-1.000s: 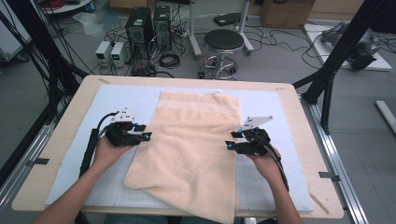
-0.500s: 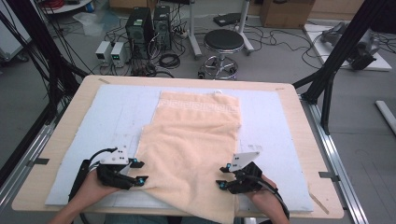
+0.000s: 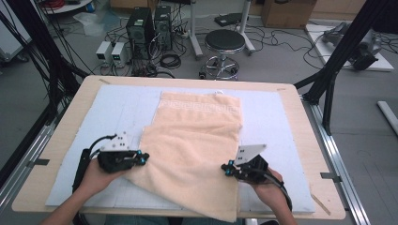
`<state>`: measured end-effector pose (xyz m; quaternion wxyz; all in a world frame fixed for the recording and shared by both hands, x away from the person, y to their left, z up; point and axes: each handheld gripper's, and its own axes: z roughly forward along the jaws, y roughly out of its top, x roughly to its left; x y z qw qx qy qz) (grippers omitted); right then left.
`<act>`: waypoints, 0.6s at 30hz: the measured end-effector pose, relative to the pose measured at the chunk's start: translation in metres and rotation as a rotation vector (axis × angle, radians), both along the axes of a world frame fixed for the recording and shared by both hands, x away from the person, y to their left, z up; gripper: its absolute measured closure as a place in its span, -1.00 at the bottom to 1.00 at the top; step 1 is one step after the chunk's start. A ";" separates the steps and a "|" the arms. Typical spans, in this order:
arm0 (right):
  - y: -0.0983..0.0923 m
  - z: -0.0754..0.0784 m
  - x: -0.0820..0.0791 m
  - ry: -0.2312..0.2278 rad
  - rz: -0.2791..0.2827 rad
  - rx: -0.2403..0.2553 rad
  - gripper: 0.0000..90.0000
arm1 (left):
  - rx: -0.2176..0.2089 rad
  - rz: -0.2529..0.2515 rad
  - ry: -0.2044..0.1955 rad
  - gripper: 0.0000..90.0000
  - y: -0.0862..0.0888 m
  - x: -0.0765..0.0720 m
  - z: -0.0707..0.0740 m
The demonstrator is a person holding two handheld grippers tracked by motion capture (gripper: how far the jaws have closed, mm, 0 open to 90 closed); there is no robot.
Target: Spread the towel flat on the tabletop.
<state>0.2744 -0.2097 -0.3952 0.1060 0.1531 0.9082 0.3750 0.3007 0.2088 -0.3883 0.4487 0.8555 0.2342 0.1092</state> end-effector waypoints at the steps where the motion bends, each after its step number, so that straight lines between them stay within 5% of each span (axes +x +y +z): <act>1: -0.002 0.006 0.009 -0.014 -0.023 0.011 0.96 | 0.003 0.014 -0.006 0.95 -0.001 0.006 0.003; 6: -0.010 0.013 0.055 -0.037 -0.136 -0.016 0.96 | -0.010 0.155 -0.030 0.95 -0.015 0.057 0.008; 10: -0.017 -0.003 0.092 -0.016 -0.256 -0.028 0.98 | 0.019 0.264 0.001 0.92 -0.029 0.094 -0.006; 11: -0.020 -0.009 0.100 0.009 -0.270 -0.019 0.85 | 0.016 0.269 0.024 0.88 -0.030 0.100 -0.010; 13: -0.024 -0.016 0.106 0.056 -0.272 0.005 0.75 | 0.012 0.256 0.034 0.70 -0.029 0.101 -0.012; 18: -0.019 0.000 0.083 0.022 -0.191 0.062 0.55 | 0.000 0.184 0.018 0.44 -0.018 0.082 -0.004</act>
